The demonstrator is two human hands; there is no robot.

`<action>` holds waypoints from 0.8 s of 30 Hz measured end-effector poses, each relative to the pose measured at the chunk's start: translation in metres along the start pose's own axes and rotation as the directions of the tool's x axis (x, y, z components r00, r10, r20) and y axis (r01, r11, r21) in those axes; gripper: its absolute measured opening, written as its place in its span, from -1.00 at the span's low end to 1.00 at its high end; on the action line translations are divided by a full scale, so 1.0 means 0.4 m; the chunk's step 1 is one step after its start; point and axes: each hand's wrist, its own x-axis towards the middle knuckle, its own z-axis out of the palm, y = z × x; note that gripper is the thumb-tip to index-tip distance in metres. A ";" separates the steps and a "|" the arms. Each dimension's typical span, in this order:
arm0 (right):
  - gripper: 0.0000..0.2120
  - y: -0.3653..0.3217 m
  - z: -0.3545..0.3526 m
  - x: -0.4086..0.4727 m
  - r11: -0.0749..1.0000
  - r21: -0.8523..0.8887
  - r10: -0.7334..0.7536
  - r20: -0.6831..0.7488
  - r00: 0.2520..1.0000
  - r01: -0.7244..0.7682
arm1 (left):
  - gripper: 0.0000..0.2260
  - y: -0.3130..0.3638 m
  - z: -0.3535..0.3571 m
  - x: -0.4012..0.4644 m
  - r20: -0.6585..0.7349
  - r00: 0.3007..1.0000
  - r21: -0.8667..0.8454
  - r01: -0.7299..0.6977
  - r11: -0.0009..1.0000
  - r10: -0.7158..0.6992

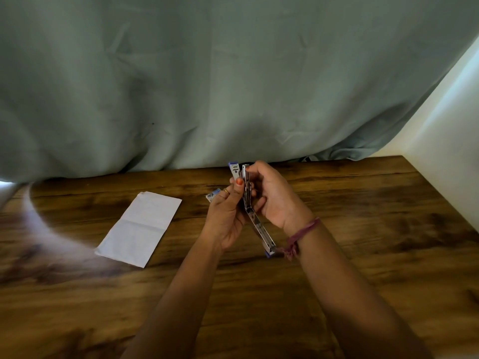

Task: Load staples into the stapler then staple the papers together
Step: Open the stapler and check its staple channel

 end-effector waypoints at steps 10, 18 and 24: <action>-0.80 0.045 0.016 0.001 0.998 -0.023 0.058 -0.107 0.993 -0.060 | -0.75 -0.022 -0.011 -0.002 -0.103 0.994 0.052 -0.022 0.998 0.027; -0.63 0.070 0.017 -0.014 0.991 -0.112 0.052 -0.148 0.988 -0.069 | -0.71 -0.033 -0.015 -0.012 -0.155 0.988 -0.005 -0.017 1.000 0.015; -0.69 0.069 0.016 -0.026 0.990 -0.137 0.019 -0.117 0.993 -0.036 | -0.80 -0.029 -0.027 -0.011 -0.169 0.986 -0.063 -0.021 0.998 0.010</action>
